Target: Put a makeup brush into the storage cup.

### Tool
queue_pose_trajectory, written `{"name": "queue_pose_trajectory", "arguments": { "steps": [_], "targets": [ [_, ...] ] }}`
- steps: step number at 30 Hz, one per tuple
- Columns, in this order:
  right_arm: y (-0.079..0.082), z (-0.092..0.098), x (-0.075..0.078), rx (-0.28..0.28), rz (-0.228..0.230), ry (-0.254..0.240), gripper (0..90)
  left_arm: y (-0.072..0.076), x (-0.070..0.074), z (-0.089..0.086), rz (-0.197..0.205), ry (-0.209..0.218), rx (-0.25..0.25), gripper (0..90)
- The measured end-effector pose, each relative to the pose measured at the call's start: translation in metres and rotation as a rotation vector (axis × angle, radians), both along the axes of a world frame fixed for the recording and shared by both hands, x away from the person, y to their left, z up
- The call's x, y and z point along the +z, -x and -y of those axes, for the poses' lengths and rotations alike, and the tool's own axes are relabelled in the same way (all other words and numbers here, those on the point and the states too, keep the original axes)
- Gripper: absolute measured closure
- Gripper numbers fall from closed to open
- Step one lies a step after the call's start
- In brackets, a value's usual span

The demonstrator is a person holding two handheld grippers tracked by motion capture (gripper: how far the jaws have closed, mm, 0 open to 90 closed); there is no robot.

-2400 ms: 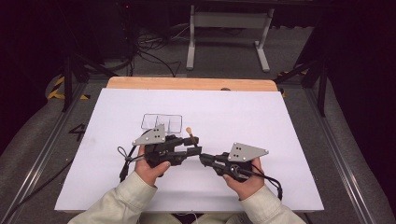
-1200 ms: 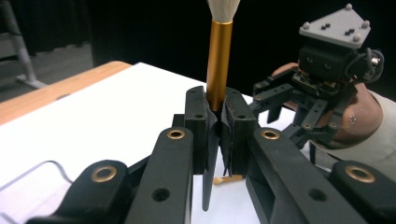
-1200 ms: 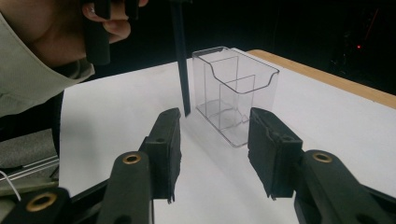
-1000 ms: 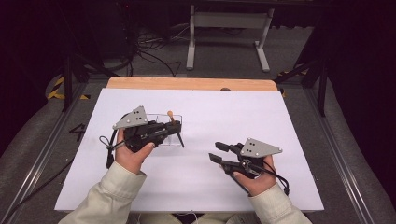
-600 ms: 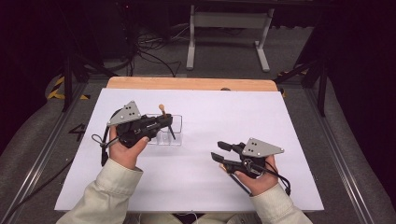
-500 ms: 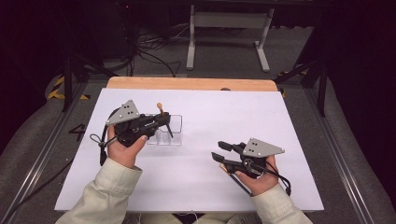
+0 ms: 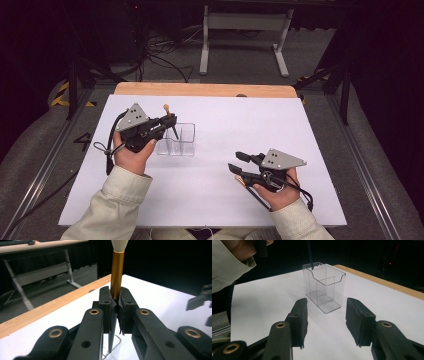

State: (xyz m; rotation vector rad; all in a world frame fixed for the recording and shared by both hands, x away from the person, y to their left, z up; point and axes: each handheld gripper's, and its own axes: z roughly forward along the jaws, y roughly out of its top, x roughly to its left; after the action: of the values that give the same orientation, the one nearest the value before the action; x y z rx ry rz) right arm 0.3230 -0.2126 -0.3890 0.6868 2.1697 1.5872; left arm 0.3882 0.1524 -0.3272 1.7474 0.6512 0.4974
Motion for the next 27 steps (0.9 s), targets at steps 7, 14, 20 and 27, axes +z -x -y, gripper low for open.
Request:
{"name": "queue_pose_trajectory", "arguments": {
  "steps": [7,14,20,27],
  "targets": [
    [0.000,0.003,0.000,-0.013,0.002,-0.002,51.6,-0.010,-0.004,-0.003,0.002,-0.001,0.048,82.5],
    [0.000,0.004,0.000,-0.015,-0.001,-0.010,50.8,-0.015,-0.007,-0.003,0.006,-0.010,0.070,82.5],
    [0.000,0.004,0.000,-0.015,-0.001,-0.012,50.5,-0.019,-0.010,-0.002,-0.006,-0.011,0.078,82.5],
    [0.001,0.004,0.000,-0.005,-0.008,-0.025,50.5,-0.029,-0.021,-0.001,-0.032,-0.009,0.072,82.5]
  ]
}}
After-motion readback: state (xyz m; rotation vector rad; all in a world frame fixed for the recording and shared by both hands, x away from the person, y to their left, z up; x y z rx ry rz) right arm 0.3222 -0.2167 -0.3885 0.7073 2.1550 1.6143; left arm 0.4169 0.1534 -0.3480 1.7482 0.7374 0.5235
